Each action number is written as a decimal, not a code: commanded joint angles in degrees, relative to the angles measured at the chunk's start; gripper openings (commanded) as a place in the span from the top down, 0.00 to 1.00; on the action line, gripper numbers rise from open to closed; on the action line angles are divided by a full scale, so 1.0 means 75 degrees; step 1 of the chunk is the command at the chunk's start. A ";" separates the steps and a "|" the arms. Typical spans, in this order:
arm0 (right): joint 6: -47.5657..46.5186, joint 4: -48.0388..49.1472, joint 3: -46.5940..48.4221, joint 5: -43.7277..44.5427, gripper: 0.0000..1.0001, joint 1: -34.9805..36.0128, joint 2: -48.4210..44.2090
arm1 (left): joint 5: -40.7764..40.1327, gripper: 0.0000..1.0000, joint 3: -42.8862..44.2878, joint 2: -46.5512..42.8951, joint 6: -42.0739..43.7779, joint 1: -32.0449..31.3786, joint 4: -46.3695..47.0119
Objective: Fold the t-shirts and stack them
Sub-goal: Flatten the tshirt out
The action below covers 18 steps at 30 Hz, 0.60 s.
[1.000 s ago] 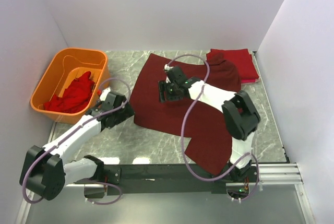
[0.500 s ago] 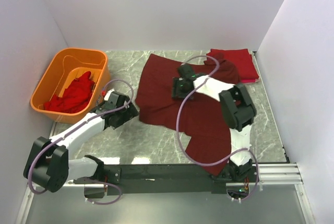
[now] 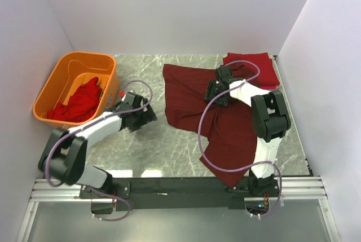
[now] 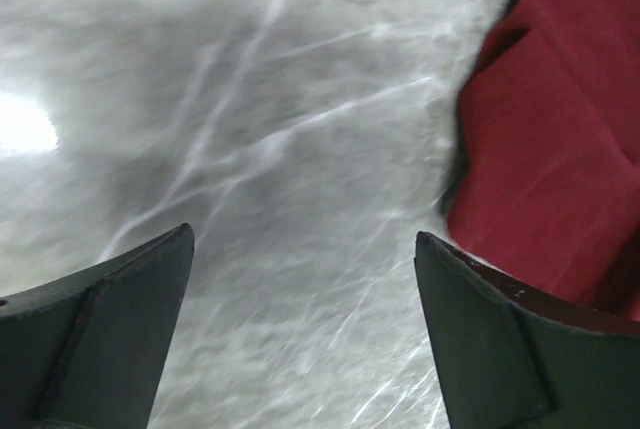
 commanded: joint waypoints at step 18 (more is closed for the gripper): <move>-0.0172 -0.0003 -0.0924 0.0030 0.31 0.0159 -0.0740 | 0.0507 0.99 0.3091 0.3380 0.0874 -0.1067 0.0003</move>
